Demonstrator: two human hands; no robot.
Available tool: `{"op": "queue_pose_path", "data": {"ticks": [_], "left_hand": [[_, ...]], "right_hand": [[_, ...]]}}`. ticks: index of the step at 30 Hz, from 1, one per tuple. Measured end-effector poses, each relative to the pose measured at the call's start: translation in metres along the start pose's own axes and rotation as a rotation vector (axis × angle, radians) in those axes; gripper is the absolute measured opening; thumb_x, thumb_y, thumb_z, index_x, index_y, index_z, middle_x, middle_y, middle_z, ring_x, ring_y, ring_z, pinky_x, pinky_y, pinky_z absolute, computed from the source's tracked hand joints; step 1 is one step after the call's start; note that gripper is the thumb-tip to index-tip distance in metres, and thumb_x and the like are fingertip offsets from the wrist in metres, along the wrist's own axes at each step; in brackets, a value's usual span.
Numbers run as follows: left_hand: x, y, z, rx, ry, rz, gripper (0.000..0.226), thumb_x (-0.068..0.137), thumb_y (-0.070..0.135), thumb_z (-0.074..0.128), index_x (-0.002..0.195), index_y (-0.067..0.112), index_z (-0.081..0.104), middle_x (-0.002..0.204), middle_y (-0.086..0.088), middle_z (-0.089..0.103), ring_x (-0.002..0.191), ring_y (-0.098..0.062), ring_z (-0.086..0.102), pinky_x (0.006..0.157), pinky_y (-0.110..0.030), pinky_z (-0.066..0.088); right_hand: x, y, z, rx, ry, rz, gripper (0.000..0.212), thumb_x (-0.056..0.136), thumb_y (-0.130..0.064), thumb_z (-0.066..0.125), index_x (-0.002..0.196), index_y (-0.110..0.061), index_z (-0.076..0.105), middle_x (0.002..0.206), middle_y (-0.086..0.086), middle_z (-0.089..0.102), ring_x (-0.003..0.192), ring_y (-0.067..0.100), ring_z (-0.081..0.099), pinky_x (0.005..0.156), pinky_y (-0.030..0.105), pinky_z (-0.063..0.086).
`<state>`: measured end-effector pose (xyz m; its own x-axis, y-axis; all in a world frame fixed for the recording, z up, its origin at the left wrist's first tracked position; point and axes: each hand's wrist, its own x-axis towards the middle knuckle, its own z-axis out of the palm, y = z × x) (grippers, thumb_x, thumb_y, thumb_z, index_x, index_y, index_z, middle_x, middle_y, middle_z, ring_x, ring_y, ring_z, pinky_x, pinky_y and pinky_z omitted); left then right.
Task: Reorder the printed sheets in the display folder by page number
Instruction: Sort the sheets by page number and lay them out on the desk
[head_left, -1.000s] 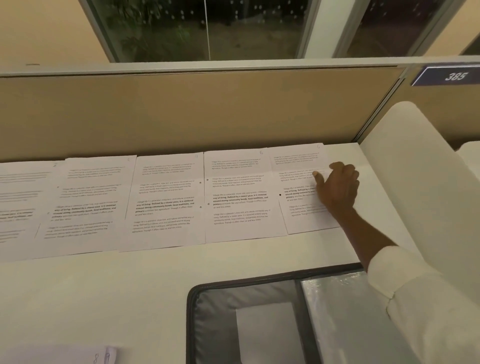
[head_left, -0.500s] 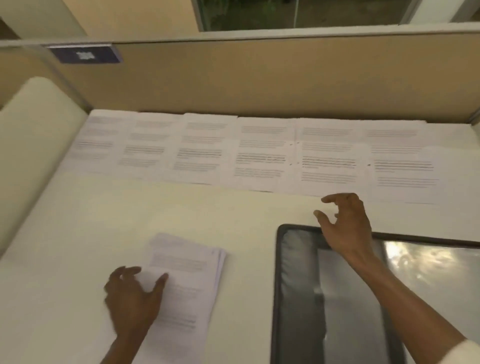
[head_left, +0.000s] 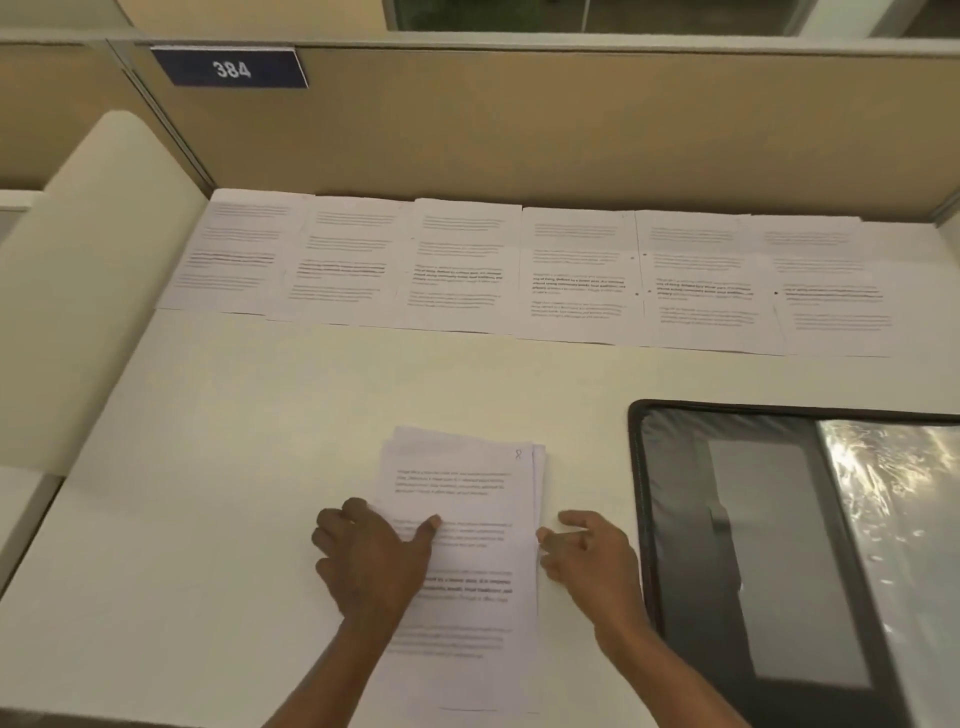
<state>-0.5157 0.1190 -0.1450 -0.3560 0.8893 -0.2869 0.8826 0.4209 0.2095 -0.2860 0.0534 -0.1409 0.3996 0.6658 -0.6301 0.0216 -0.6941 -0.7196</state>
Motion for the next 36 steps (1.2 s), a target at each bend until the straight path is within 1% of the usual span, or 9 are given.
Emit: {"op": "queue_pose_path", "data": {"ticks": [3, 6, 10, 13, 16, 20, 25, 30, 36], "left_hand": [[-0.001, -0.004, -0.007, 0.012, -0.056, 0.026, 0.098, 0.070, 0.079, 0.077, 0.128, 0.009, 0.041, 0.128, -0.012, 0.041, 0.122, -0.033, 0.045, 0.093, -0.049, 0.049], [0.003, -0.009, -0.011, -0.071, -0.111, 0.024, 0.100, 0.072, 0.077, 0.078, 0.130, 0.007, 0.039, 0.130, -0.012, 0.040, 0.124, -0.033, 0.047, 0.096, -0.049, 0.049], [0.017, -0.020, -0.018, -0.115, -0.198, 0.015, 0.095, 0.074, 0.074, 0.079, 0.132, 0.007, 0.043, 0.132, -0.013, 0.052, 0.124, -0.034, 0.053, 0.103, -0.048, 0.046], [0.028, -0.029, -0.025, -0.182, -0.281, -0.032, 0.082, 0.078, 0.067, 0.081, 0.131, 0.014, 0.049, 0.127, -0.006, 0.063, 0.127, -0.033, 0.053, 0.106, -0.046, 0.038], [0.033, -0.039, -0.030, -0.333, -0.344, -0.084, 0.058, 0.078, 0.057, 0.087, 0.115, 0.022, 0.058, 0.115, 0.003, 0.067, 0.123, -0.029, 0.053, 0.107, -0.046, 0.037], [0.029, -0.041, -0.033, -0.483, -0.384, -0.087, 0.037, 0.079, 0.049, 0.089, 0.090, 0.024, 0.064, 0.100, 0.005, 0.065, 0.114, -0.025, 0.048, 0.096, -0.050, 0.051], [0.016, -0.030, -0.033, -0.473, -0.391, -0.035, 0.053, 0.077, 0.051, 0.090, 0.106, 0.021, 0.057, 0.115, 0.000, 0.051, 0.108, -0.023, 0.055, 0.092, -0.046, 0.057], [0.003, -0.021, -0.033, -0.510, -0.398, -0.068, 0.058, 0.079, 0.041, 0.090, 0.120, 0.019, 0.054, 0.108, 0.004, 0.069, 0.097, -0.024, 0.072, 0.087, -0.048, 0.063], [0.004, -0.046, -0.003, -0.655, -0.453, -0.124, 0.070, 0.069, 0.076, 0.075, 0.124, 0.031, 0.071, 0.113, 0.008, 0.077, 0.097, -0.021, 0.077, 0.083, -0.048, 0.065]], "right_hand": [[-0.007, 0.002, 0.021, 0.013, 0.044, 0.001, 0.036, 0.086, -0.033, 0.087, 0.117, -0.025, 0.069, 0.089, -0.006, 0.078, 0.087, 0.013, 0.075, 0.088, 0.042, 0.063], [-0.012, -0.005, 0.034, -0.024, 0.066, -0.017, 0.036, 0.079, -0.029, 0.093, 0.106, -0.026, 0.069, 0.090, -0.003, 0.076, 0.084, 0.014, 0.073, 0.075, 0.032, 0.061], [-0.017, -0.010, 0.046, -0.058, 0.084, -0.039, 0.024, 0.079, -0.026, 0.093, 0.092, -0.021, 0.074, 0.081, -0.005, 0.077, 0.076, 0.017, 0.075, 0.063, 0.033, 0.061], [-0.016, -0.009, 0.053, -0.036, 0.108, -0.026, 0.014, 0.087, -0.028, 0.087, 0.087, -0.017, 0.077, 0.077, -0.006, 0.078, 0.075, 0.022, 0.076, 0.070, 0.042, 0.065], [-0.016, -0.013, 0.056, 0.027, 0.108, 0.004, 0.007, 0.093, -0.023, 0.080, 0.097, -0.020, 0.075, 0.086, -0.002, 0.079, 0.079, 0.022, 0.076, 0.064, 0.037, 0.062], [-0.019, -0.010, 0.054, 0.040, 0.129, 0.002, 0.011, 0.095, -0.014, 0.077, 0.101, -0.023, 0.073, 0.095, -0.003, 0.078, 0.084, 0.020, 0.075, 0.064, 0.030, 0.057], [-0.020, 0.002, 0.049, -0.002, 0.106, 0.004, 0.015, 0.095, -0.013, 0.078, 0.105, -0.022, 0.072, 0.097, -0.006, 0.077, 0.086, 0.017, 0.074, 0.067, 0.030, 0.059], [-0.019, 0.003, 0.041, -0.013, 0.062, -0.026, 0.022, 0.092, -0.011, 0.080, 0.107, -0.023, 0.070, 0.100, -0.006, 0.077, 0.089, 0.016, 0.074, 0.067, 0.028, 0.060], [-0.022, 0.003, 0.032, 0.003, 0.074, -0.103, 0.014, 0.093, -0.014, 0.079, 0.097, -0.025, 0.070, 0.093, -0.011, 0.079, 0.084, 0.014, 0.076, 0.076, 0.039, 0.066]]}}
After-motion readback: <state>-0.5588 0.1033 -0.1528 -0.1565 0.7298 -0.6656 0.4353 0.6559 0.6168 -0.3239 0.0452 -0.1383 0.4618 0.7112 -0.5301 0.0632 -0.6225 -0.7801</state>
